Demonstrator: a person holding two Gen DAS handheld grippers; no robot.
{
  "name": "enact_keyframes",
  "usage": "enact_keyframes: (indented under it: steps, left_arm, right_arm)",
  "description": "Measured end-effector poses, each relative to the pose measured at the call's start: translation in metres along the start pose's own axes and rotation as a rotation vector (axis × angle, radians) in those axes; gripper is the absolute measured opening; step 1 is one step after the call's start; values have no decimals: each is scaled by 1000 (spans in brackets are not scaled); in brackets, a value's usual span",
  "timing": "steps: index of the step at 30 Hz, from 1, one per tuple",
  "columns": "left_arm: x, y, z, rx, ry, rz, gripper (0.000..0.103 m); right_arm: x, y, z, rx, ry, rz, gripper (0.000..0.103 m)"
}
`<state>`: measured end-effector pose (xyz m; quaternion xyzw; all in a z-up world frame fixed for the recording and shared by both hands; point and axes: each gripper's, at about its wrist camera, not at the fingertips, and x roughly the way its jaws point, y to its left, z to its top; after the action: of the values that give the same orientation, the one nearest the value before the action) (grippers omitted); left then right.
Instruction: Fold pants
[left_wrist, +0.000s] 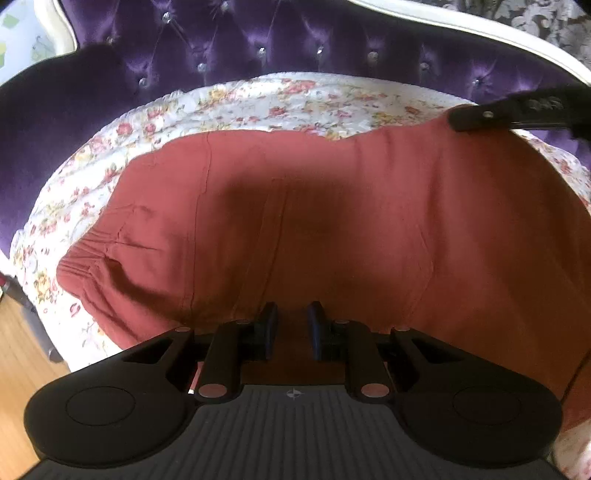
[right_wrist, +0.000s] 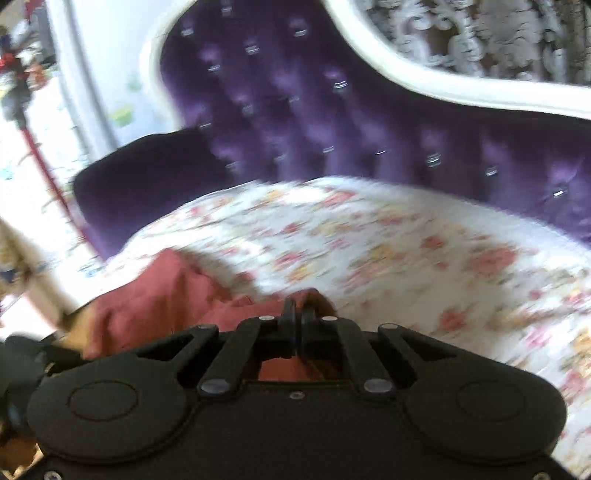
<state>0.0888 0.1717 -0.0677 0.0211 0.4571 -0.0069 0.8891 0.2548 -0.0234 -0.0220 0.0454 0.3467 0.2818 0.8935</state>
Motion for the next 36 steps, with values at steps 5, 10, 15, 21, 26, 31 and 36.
enact_keyframes:
  steps: [5,10,15,21,26,31,36]
  left_arm:
    - [0,3,0,14,11,-11,19]
    - [-1,10,-2,8,14,-17,20]
    - [-3,9,-4,23,7,-17,19]
    - [-8,16,4,-8,-37,29,19]
    - [3,41,5,-74,7,55,19]
    - [3,52,2,-19,32,209,15]
    - [6,77,4,-94,57,193,13]
  right_arm:
    - [30,-13,0,-16,67,-61,5]
    - [45,-25,-4,-3,74,-113,4]
    - [55,-42,-2,-39,43,-329,4]
    - [10,-67,9,42,37,-161,17]
    - [-5,-27,-6,-38,99,-36,17]
    - [-8,24,-47,-136,190,110,17]
    - [-12,69,-95,-232,297,157,17]
